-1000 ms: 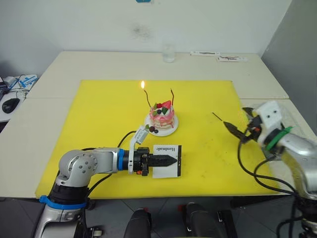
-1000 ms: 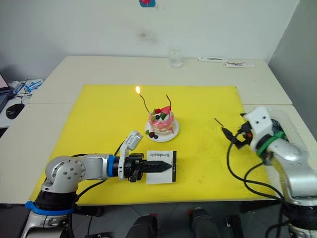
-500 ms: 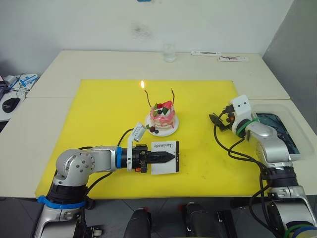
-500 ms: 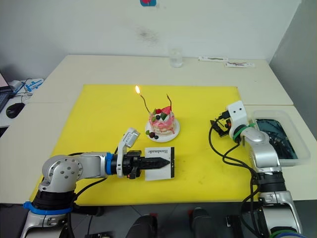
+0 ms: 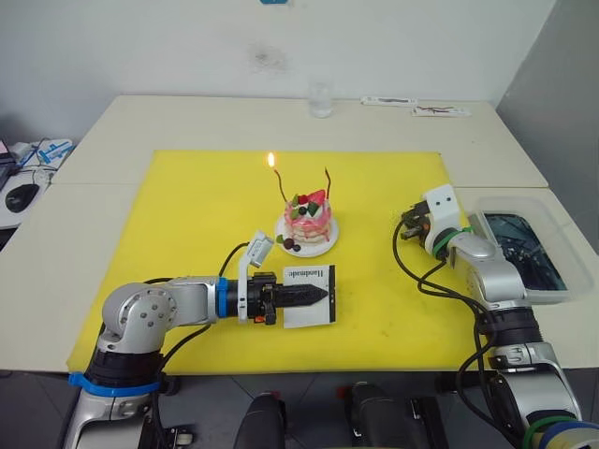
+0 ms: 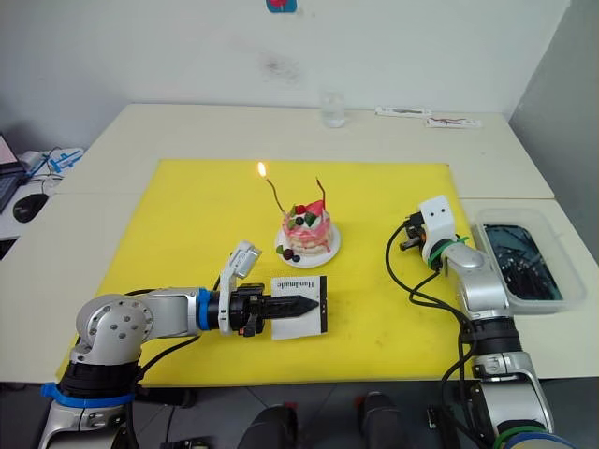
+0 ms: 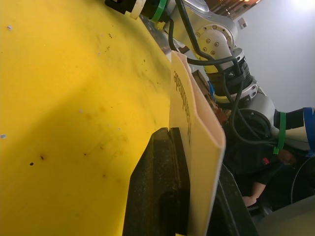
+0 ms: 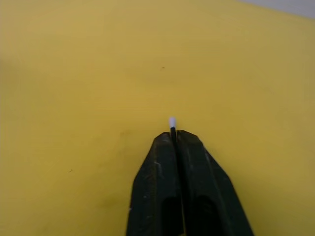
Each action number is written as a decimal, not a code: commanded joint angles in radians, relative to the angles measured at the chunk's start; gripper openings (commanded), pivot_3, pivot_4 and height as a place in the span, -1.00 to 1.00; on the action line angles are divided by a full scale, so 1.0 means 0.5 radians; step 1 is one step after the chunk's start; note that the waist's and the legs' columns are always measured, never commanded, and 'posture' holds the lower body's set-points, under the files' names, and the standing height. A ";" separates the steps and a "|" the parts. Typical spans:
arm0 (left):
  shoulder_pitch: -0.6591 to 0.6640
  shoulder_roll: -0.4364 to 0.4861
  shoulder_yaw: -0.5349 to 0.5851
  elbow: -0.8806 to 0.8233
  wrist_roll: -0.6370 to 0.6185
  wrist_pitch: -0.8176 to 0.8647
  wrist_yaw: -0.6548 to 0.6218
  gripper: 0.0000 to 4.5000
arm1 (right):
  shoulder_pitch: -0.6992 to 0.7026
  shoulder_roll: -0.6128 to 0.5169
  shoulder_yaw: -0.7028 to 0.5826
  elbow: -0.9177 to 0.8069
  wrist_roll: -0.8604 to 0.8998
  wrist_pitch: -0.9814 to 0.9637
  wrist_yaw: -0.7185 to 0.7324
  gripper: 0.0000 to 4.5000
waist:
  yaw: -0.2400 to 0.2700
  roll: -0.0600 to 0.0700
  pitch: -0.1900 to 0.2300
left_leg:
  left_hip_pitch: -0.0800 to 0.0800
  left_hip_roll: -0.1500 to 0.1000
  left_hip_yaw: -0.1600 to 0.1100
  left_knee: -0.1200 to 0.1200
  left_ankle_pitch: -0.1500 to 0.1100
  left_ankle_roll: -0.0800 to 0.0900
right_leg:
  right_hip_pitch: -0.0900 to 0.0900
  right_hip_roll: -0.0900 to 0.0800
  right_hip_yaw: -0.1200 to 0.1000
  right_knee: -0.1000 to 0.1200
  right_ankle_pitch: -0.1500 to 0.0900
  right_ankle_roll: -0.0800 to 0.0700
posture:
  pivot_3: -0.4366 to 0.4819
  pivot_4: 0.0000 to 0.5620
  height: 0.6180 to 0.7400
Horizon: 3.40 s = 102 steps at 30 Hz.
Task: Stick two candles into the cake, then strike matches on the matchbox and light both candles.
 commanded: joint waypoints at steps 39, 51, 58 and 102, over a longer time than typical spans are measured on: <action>-0.053 0.054 -0.001 -0.028 -0.050 0.037 -0.079 -1.00 | 1.286 -0.060 0.014 -1.951 0.271 0.681 -0.142 -0.98 | 0.000 0.000 0.000 | 0.000 0.000 -0.001 -0.001 0.000 0.000 | -0.002 0.000 0.000 -0.002 -0.008 -0.013 | -0.05 -0.47 1.00; -0.037 0.061 0.025 -0.048 -0.068 0.057 -0.064 -1.00 | 1.437 -0.090 0.020 -1.847 0.311 0.387 -0.018 -0.10 | 0.000 0.000 0.000 | 0.000 0.001 -0.002 -0.002 0.000 0.000 | -0.002 0.000 -0.001 -0.002 -0.009 -0.014 | -0.05 -0.47 1.00; -0.034 0.069 0.030 -0.054 -0.082 0.067 -0.057 -1.00 | 1.511 -0.056 0.070 -1.622 0.196 -0.071 0.009 -0.10 | 0.000 0.000 0.000 | 0.000 0.001 -0.001 -0.002 0.000 0.000 | -0.002 0.000 -0.001 -0.002 -0.009 -0.014 | -0.05 -0.47 1.00; -0.230 -0.068 0.053 0.127 -0.051 0.042 0.033 -1.00 | 1.045 -0.378 0.220 -1.973 0.247 0.102 0.380 -0.97 | 0.000 -0.002 0.000 | 0.002 0.000 -0.002 0.000 0.000 0.000 | 0.000 0.000 -0.001 -0.001 -0.008 -0.012 | -0.05 -0.47 1.00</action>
